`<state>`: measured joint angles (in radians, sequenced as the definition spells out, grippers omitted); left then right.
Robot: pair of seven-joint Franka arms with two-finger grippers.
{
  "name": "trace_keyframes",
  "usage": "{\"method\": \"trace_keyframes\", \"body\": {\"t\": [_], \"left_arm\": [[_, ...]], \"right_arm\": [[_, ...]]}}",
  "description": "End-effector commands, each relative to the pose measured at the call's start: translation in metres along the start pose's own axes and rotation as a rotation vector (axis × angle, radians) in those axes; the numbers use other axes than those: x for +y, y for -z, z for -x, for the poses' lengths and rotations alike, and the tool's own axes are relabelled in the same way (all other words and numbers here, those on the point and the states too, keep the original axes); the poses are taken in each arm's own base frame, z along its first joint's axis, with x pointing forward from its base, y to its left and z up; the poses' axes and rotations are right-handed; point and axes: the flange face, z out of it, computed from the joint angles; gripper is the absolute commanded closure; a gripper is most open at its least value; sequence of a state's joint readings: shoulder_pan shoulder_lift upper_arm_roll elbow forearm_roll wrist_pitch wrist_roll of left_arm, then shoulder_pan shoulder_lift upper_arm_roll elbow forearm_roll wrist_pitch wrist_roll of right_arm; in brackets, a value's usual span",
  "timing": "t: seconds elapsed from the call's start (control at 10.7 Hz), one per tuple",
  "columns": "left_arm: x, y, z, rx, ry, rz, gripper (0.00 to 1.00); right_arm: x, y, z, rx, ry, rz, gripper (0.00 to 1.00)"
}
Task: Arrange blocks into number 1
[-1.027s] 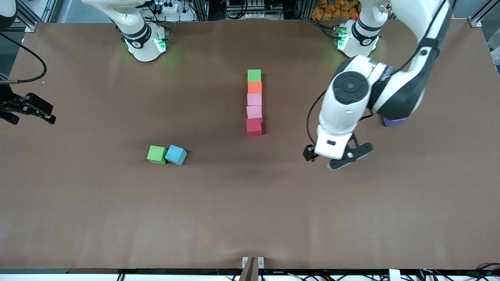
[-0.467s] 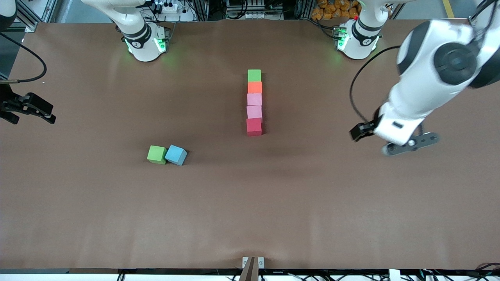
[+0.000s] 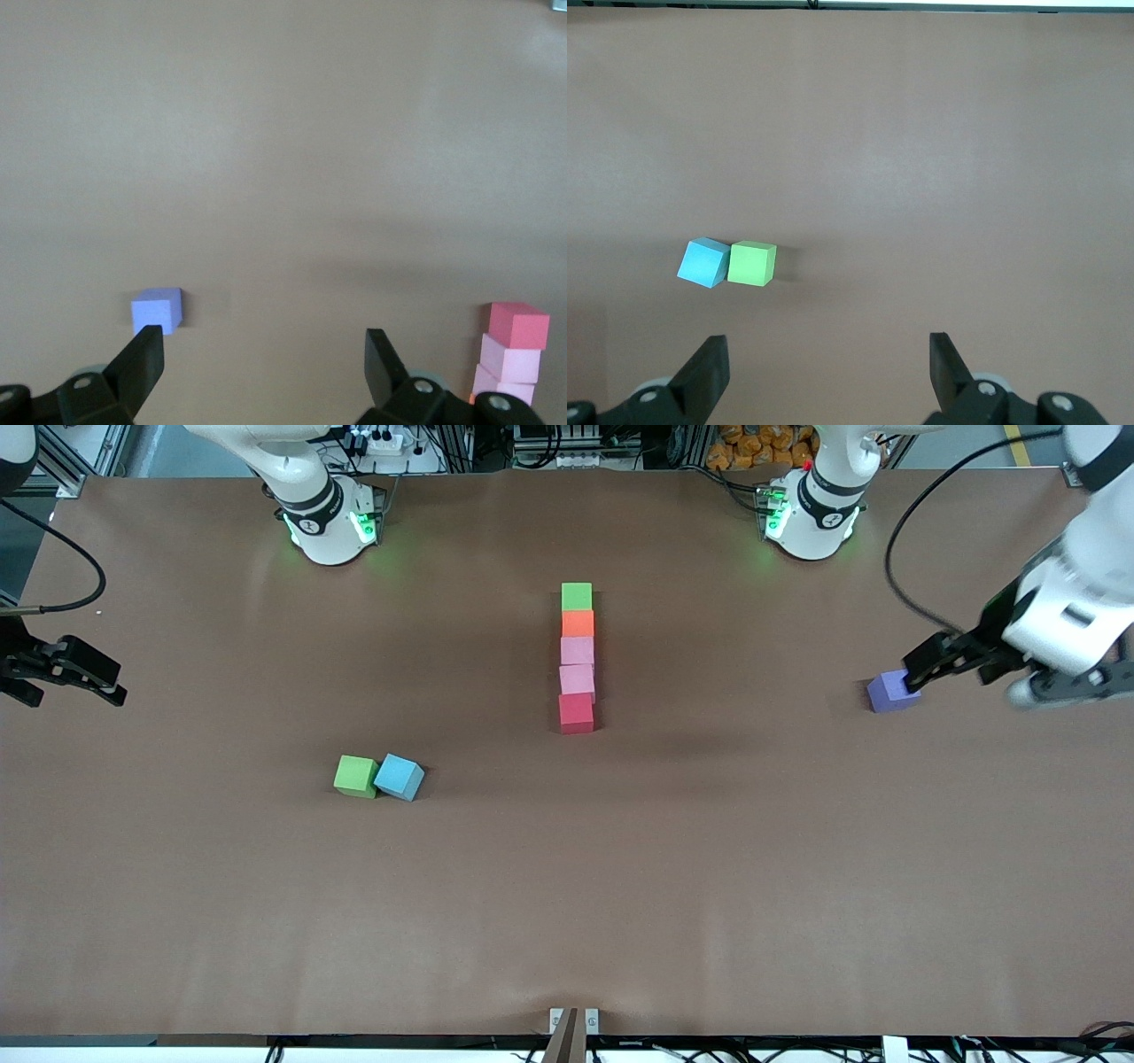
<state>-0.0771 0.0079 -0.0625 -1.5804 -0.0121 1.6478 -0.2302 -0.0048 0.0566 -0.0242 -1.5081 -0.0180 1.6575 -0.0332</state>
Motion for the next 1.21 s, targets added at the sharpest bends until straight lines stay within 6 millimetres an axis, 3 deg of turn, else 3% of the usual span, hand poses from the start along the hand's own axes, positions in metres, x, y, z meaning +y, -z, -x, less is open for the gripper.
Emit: {"method": "trace_keyframes", "body": {"t": [0.0, 0.28, 0.47, 1.12], "left_arm": [[-0.015, 0.021, 0.012, 0.018, -0.031, -0.026, 0.00], [-0.023, 0.044, 0.018, -0.041, -0.134, -0.044, 0.00], [-0.033, 0.046, 0.019, -0.067, -0.178, -0.046, 0.00], [-0.035, 0.053, 0.019, -0.052, -0.176, -0.048, 0.00]], "right_arm": [[0.004, 0.004, -0.002, -0.002, 0.000, 0.001, 0.00], [0.005, 0.005, -0.001, -0.002, -0.001, 0.001, 0.00], [0.005, 0.004, -0.001, -0.004, -0.001, 0.001, 0.00], [0.005, 0.004, 0.000, -0.009, -0.001, 0.001, 0.00]]}}
